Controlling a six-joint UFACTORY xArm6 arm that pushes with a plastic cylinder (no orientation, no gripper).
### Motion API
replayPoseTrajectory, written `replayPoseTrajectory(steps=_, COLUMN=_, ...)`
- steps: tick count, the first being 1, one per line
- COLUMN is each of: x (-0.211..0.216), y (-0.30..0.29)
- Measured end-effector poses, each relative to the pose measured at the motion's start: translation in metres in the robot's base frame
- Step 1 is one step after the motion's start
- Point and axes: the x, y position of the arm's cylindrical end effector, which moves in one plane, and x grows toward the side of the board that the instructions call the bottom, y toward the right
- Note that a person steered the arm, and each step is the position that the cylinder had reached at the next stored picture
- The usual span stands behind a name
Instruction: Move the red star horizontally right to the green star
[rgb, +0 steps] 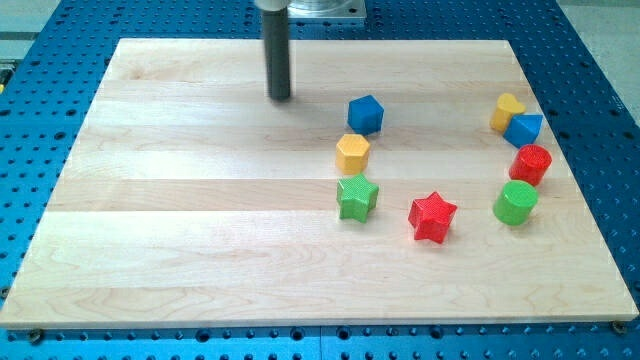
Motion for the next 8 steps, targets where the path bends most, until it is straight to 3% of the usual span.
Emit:
replayPoseTrajectory(steps=3, x=0.159, y=0.009)
replayPoseTrajectory(steps=5, x=0.190, y=0.127)
replayPoseTrajectory(steps=6, x=0.210, y=0.110)
replayPoseTrajectory(steps=7, x=0.235, y=0.164)
replayPoseTrajectory(steps=8, x=0.217, y=0.175)
